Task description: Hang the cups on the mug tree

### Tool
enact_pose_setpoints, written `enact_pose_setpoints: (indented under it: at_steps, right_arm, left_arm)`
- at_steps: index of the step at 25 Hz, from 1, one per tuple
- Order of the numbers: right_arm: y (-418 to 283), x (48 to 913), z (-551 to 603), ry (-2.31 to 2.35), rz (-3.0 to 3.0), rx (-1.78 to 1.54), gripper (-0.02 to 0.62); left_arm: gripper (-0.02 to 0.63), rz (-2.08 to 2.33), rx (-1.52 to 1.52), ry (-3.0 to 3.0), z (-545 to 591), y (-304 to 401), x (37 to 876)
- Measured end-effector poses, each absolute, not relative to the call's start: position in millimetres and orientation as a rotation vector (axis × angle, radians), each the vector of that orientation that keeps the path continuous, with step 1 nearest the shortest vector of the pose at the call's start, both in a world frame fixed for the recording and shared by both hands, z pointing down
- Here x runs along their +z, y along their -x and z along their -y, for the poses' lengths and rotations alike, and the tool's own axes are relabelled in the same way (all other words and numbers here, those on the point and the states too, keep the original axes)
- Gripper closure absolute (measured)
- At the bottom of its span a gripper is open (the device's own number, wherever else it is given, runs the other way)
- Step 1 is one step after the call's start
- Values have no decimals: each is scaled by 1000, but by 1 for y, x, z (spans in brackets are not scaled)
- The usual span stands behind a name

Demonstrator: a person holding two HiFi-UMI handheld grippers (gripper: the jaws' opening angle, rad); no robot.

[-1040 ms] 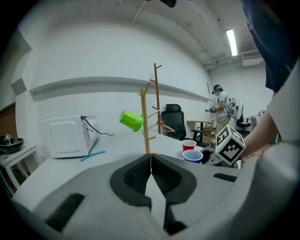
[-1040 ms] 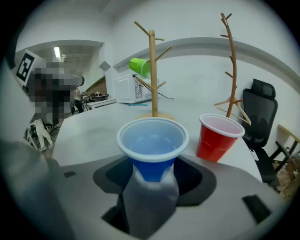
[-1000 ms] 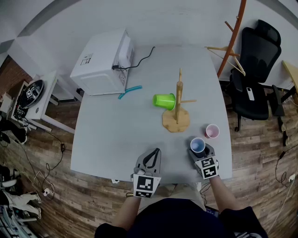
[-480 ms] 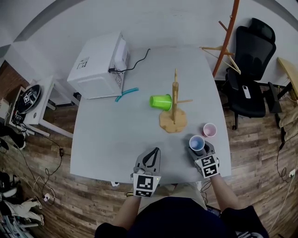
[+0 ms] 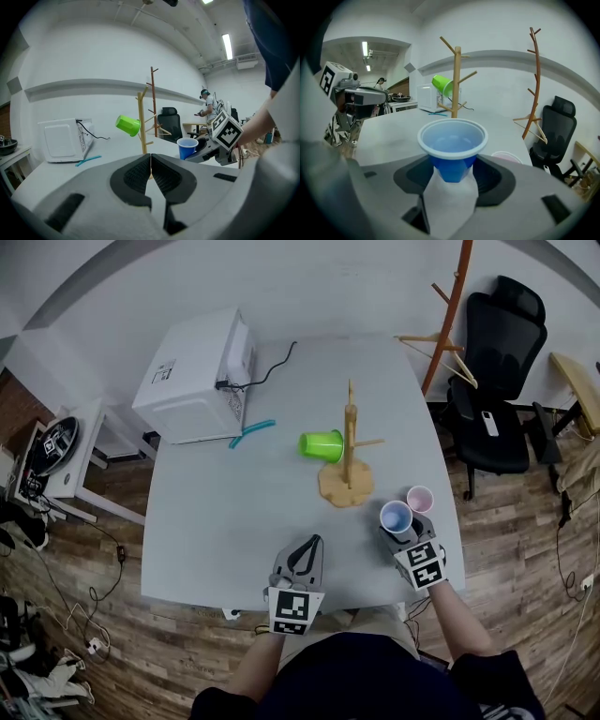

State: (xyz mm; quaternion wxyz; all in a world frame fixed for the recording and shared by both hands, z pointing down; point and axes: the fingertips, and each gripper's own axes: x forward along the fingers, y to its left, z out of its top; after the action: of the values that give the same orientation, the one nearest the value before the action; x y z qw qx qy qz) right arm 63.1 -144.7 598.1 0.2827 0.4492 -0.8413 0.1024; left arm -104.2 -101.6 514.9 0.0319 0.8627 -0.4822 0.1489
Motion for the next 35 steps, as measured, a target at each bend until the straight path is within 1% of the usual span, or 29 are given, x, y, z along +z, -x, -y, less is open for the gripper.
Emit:
enact_pose_setpoints:
  at_steps: [23,35]
  right_arm:
    - [-60,543,195,-1095,2190,68,319]
    - [-60,521,232,-995,2146,-52,319]
  left_arm:
    - [586,1427,449,-2704,100,107,506]
    - [586,1536,408,-2611,108,115,496]
